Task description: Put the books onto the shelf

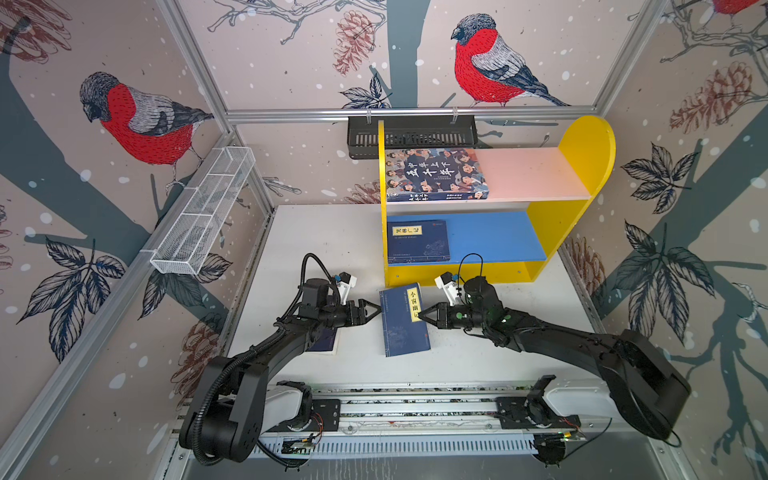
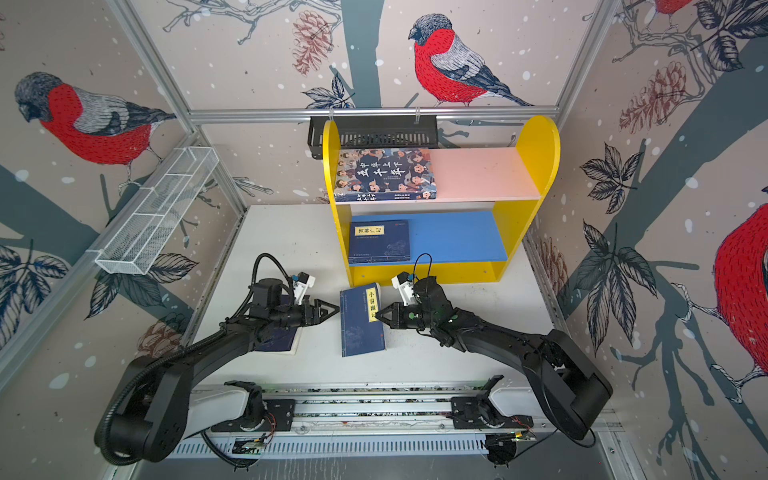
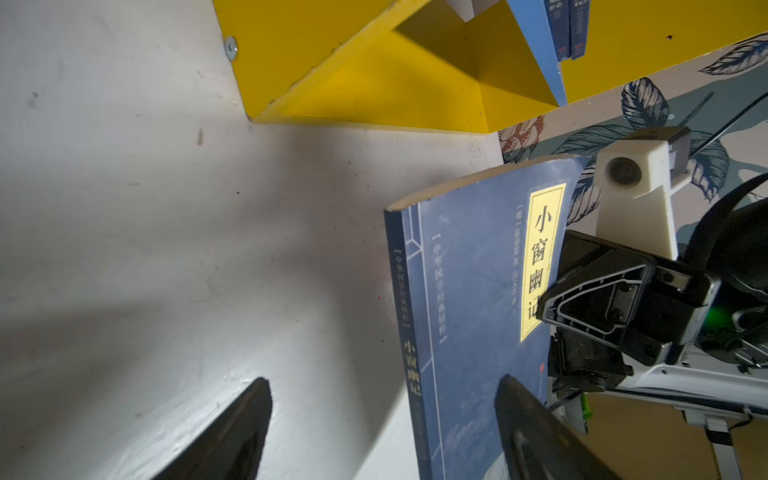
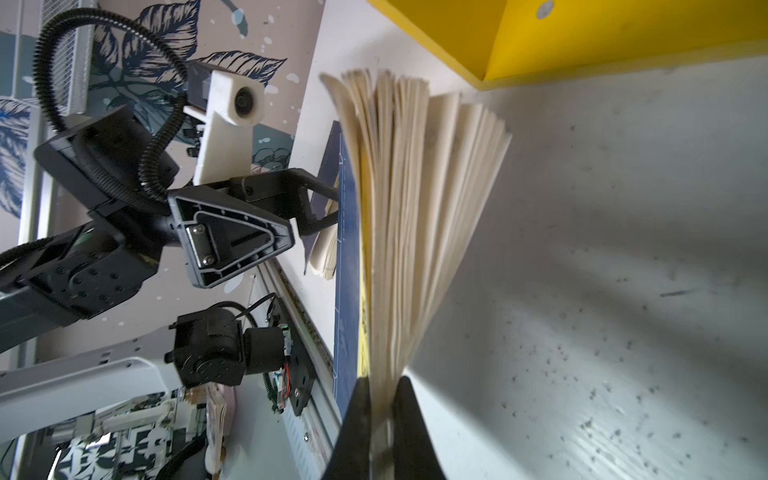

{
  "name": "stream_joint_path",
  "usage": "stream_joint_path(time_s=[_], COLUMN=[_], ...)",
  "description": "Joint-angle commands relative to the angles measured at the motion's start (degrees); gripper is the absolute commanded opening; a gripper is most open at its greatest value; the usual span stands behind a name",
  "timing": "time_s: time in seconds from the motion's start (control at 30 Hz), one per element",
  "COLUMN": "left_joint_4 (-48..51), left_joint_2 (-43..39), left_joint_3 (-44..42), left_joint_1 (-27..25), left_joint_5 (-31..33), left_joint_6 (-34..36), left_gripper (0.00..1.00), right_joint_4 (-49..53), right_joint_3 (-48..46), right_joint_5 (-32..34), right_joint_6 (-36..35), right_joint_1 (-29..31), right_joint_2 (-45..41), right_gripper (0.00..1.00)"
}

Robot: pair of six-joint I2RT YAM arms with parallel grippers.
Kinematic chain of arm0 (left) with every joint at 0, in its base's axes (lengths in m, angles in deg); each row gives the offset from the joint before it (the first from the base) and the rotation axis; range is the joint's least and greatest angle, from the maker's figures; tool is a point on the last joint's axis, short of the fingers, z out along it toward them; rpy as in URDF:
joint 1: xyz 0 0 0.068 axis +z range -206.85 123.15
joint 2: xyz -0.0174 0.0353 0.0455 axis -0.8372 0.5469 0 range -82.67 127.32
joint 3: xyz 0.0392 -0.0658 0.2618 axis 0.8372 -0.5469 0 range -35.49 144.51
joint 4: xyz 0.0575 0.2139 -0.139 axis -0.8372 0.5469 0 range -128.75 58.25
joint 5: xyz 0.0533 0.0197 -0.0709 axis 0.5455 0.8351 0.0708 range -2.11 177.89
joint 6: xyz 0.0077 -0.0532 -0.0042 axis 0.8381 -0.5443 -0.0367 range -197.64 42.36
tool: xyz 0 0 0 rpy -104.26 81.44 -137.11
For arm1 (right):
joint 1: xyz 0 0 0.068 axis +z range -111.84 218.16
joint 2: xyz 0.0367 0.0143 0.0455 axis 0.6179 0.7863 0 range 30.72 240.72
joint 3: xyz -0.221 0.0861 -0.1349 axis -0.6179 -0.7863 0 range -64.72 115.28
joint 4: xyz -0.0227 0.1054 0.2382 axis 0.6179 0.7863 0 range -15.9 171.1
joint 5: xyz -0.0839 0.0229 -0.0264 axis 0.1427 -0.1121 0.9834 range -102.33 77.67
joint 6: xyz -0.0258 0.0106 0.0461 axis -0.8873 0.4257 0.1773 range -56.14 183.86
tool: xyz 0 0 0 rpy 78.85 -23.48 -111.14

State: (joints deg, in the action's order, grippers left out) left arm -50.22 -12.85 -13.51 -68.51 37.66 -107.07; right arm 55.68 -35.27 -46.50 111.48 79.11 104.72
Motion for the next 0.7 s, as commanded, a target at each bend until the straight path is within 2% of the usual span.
stream_joint_path(time_s=[0.0, 0.13, 0.23, 0.37, 0.47, 0.53, 0.57, 0.63, 0.67], left_joint_4=[-6.3, -12.0, -17.8, -20.7, -20.6, -20.4, -20.0, -18.8, -18.3], left_joint_2=[0.0, 0.0, 0.0, -0.3, -0.6, -0.7, -0.9, -1.4, -1.6], left_joint_3=[-0.8, -2.0, -3.0, -3.3, -3.1, -2.8, -2.6, -2.0, -1.7], left_joint_1=[0.1, -0.3, -0.8, -1.1, -1.1, -1.1, -1.1, -1.0, -1.0], left_joint_5=[-5.9, -10.1, -13.1, -15.2, -15.0, -14.8, -14.6, -13.8, -13.7], left_joint_6=[-4.3, -9.6, -14.9, -18.3, -18.8, -18.8, -18.8, -18.4, -18.3], left_gripper=[0.86, 0.82, 0.67, 0.43, 0.16, 0.02, 0.00, 0.00, 0.00], right_joint_4=[-5.7, -8.4, -10.0, -9.2, -7.7, -6.6, -6.3, -5.1, -4.5], right_joint_3=[-0.1, -0.1, 0.3, 1.5, 2.3, 2.8, 2.9, 3.0, 2.9], right_joint_5=[-5.5, -9.0, -11.0, -11.7, -10.6, -9.6, -8.9, -7.0, -6.2], right_joint_6=[-0.2, 0.6, 0.8, 0.1, -0.7, -1.1, -1.3, -1.5, -1.5], right_joint_1=[0.1, 0.5, 1.1, 1.5, 1.4, 1.2, 1.2, 0.6, 0.1], right_joint_2=[-1.1, -0.6, 0.8, 3.0, 4.0, 4.2, 4.1, 3.6, 3.1], right_gripper=[0.00, 0.00, 0.00, 0.00, 0.04, 0.11, 0.16, 0.35, 0.39])
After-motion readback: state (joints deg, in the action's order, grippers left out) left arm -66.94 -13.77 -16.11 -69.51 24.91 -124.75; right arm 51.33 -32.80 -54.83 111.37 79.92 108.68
